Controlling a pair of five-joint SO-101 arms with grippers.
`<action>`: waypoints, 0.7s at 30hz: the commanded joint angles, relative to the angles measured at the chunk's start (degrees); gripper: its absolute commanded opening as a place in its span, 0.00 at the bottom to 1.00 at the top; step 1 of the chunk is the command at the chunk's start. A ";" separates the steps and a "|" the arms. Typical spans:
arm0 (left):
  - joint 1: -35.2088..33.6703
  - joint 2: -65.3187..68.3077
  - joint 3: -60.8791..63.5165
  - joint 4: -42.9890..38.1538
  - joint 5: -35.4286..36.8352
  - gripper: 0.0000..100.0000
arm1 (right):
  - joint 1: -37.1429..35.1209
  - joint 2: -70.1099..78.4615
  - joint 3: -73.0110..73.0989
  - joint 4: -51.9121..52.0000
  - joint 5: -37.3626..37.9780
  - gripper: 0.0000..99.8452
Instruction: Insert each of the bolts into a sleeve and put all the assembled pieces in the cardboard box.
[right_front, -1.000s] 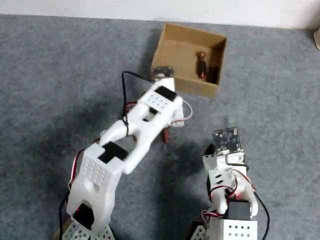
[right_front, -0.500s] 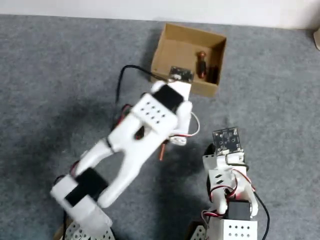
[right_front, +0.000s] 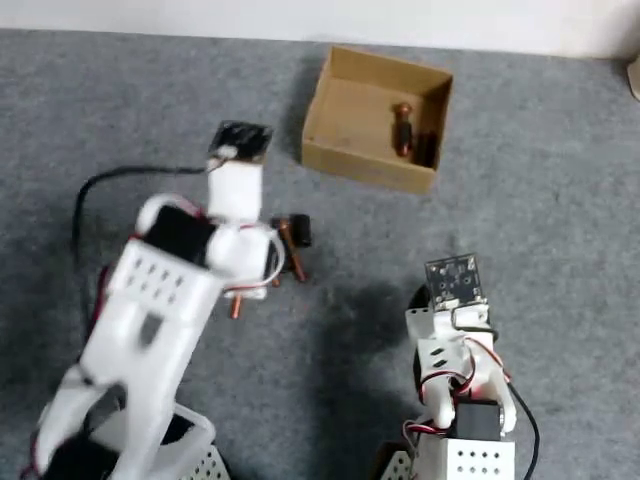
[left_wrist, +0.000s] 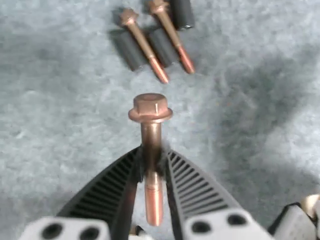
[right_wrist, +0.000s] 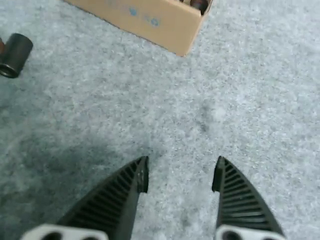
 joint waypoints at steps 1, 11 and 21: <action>-3.47 -12.53 10.42 -6.77 -2.37 0.00 | -0.40 -0.66 2.86 -1.98 0.79 0.20; -14.02 -40.92 32.48 -17.05 -2.37 0.00 | -3.12 -0.66 2.95 -1.98 0.44 0.20; -18.42 -57.27 39.34 -18.20 -2.37 0.00 | -29.23 -0.13 4.00 0.57 4.48 0.20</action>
